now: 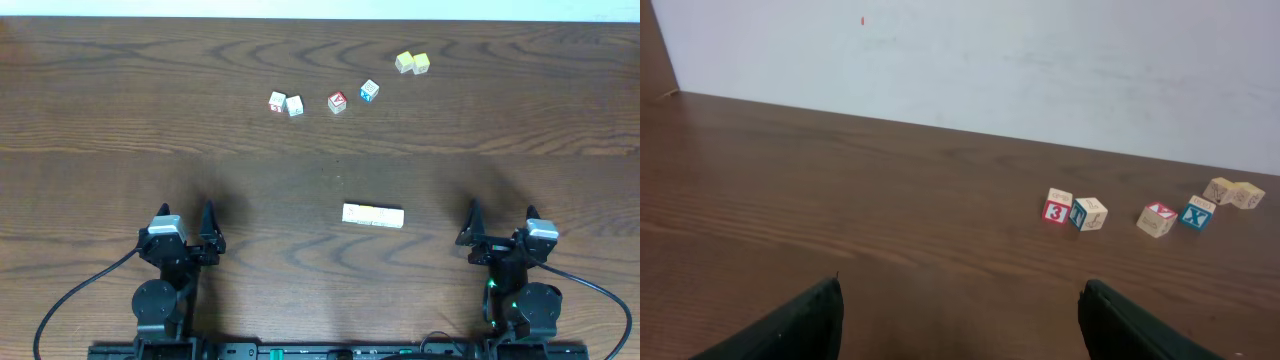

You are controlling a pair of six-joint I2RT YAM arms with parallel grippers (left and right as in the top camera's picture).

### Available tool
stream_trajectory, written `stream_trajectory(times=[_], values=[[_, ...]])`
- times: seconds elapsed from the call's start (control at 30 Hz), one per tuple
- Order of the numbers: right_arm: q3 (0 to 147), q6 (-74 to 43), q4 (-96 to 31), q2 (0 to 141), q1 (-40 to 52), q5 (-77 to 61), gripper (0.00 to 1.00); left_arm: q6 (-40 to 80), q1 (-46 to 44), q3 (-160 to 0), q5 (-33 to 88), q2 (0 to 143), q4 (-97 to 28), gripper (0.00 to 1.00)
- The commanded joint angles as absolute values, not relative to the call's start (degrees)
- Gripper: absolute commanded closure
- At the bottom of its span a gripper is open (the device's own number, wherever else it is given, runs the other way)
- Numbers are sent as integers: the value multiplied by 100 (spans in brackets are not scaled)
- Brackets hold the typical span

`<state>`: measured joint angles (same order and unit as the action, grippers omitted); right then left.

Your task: Lift 4 blocks

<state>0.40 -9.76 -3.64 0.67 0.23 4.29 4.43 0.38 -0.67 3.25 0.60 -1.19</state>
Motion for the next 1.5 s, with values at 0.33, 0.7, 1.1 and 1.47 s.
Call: stream_trajectory(times=[0.33, 0.7, 1.1, 1.47], values=[[32, -893, -388, 32, -34, 405, 1, 364, 73, -23, 276, 23, -397, 24], [32, -381, -360, 45, -45, 779, 1, 364, 73, -23, 276, 23, -397, 24], [32, 226, -346, 32, -43, 961, 1, 364, 73, -23, 276, 23, -397, 24], [32, 222, -366, 32, -45, 703, 1, 364, 73, -23, 276, 23, -397, 24]])
